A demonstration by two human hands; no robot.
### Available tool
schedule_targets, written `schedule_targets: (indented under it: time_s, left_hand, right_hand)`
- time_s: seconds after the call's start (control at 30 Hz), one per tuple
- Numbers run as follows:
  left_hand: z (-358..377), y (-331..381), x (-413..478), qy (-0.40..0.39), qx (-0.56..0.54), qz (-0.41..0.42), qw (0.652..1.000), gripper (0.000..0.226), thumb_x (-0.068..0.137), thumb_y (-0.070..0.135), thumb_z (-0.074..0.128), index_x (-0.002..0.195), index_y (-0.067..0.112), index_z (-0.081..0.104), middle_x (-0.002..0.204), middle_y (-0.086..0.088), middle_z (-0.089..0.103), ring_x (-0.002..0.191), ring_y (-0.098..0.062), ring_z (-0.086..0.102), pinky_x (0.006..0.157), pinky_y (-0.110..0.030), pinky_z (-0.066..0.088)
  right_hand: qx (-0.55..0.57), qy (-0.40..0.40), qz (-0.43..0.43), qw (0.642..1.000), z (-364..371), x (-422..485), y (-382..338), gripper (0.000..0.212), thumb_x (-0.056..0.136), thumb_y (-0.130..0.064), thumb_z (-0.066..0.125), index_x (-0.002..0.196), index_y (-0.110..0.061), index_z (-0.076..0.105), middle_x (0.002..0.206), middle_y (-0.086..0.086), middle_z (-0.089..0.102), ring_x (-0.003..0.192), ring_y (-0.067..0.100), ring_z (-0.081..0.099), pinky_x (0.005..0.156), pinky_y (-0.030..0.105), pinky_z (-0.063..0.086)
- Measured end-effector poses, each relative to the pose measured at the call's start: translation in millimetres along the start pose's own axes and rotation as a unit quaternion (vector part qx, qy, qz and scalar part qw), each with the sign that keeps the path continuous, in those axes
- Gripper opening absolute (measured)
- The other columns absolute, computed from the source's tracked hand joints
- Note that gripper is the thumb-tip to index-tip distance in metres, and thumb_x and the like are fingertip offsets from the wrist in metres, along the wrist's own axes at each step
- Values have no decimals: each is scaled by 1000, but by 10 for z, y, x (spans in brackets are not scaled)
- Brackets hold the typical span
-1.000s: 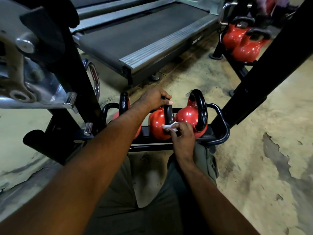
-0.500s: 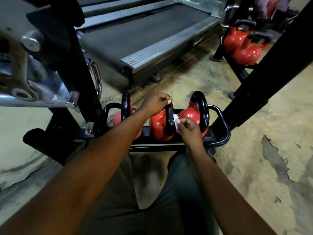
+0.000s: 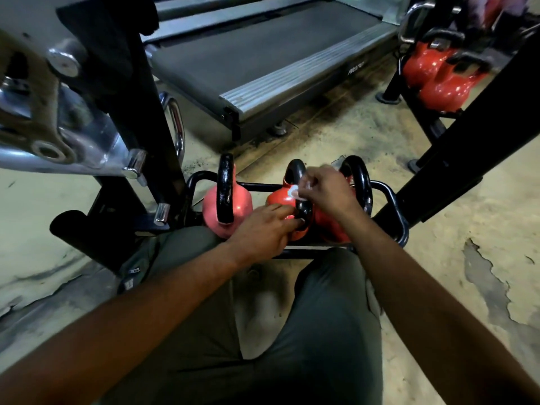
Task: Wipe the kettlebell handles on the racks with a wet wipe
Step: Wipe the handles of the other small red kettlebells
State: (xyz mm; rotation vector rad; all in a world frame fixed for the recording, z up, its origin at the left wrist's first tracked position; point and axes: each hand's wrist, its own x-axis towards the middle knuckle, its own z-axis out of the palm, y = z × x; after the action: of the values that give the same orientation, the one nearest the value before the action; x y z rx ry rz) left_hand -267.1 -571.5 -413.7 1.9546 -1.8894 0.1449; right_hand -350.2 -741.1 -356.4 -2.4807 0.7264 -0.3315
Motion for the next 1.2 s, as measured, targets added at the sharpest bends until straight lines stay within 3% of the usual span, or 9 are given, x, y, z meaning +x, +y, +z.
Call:
schedule_targets:
  time_s: [0.1, 0.23, 0.37, 0.53, 0.7, 0.83, 0.9, 1.0, 1.2]
  left_hand:
    - [102, 47, 58, 4, 3, -12, 1000, 43, 85, 22, 64, 127, 20, 63, 130, -7, 59, 117, -27, 57, 92, -43, 53]
    - [122, 106, 119, 19, -16, -12, 1000, 38, 93, 30, 49, 127, 18, 62, 133, -7, 57, 121, -24, 54, 95, -40, 51]
    - [61, -7, 217, 73, -32, -33, 996, 33, 95, 28, 55, 126, 18, 64, 133, -6, 60, 120, -21, 55, 100, -31, 43]
    - [115, -68, 363, 86, -54, -43, 994, 36, 95, 29, 50, 123, 11, 65, 132, -10, 61, 120, -24, 58, 105, -31, 42]
    - [196, -50, 340, 99, -52, -22, 993, 33, 97, 29, 54, 122, 11, 66, 131, -11, 61, 124, -25, 54, 104, -33, 44]
    - [199, -72, 444, 110, -62, -20, 992, 33, 97, 30, 55, 122, 13, 66, 132, -10, 61, 125, -24, 54, 103, -31, 42]
    - [213, -126, 483, 102, -60, -27, 993, 35, 98, 34, 53, 125, 14, 64, 136, -10, 58, 131, -25, 51, 106, -34, 43]
    - [242, -148, 456, 80, -55, -42, 994, 39, 100, 39, 48, 131, 18, 60, 143, -8, 53, 139, -23, 43, 108, -37, 43]
    - [224, -126, 409, 77, -81, -48, 993, 38, 99, 40, 49, 131, 23, 59, 144, -2, 51, 132, -19, 48, 99, -38, 47]
  right_hand:
    - [-13, 36, 25, 999, 24, 296, -14, 14, 78, -30, 78, 81, -23, 66, 91, 2, 64, 82, 18, 61, 72, 31, 48]
    - [212, 53, 164, 962, 92, 171, 220, 21, 83, -20, 77, 70, -22, 60, 74, -4, 65, 73, 14, 62, 73, 37, 56]
    - [350, 58, 192, 915, 218, -166, 254, 11, 90, -11, 70, 82, -9, 62, 78, 1, 67, 66, 6, 59, 60, 20, 49]
    - [348, 52, 206, 913, 105, 390, 164, 22, 87, -7, 73, 73, -13, 57, 71, 1, 61, 62, 10, 56, 54, 21, 50]
    - [225, 28, 156, 961, 107, 501, 217, 20, 71, -30, 86, 70, -17, 70, 76, 0, 75, 76, 15, 71, 76, 32, 59]
    - [58, 7, 72, 996, -32, 505, 182, 10, 76, -31, 80, 74, -22, 75, 70, -10, 69, 70, 6, 65, 63, 21, 48]
    - [48, 5, 92, 995, -84, 726, 174, 15, 75, -35, 81, 80, -21, 77, 71, -11, 70, 70, 2, 63, 60, 14, 44]
    - [45, -39, 162, 985, -31, 1037, 210, 15, 80, -30, 78, 84, -16, 77, 76, 0, 71, 73, 15, 64, 66, 24, 48]
    - [-294, -194, 65, 934, 89, 1317, -270, 27, 76, -31, 81, 93, -11, 74, 97, 8, 70, 89, 25, 64, 80, 32, 54]
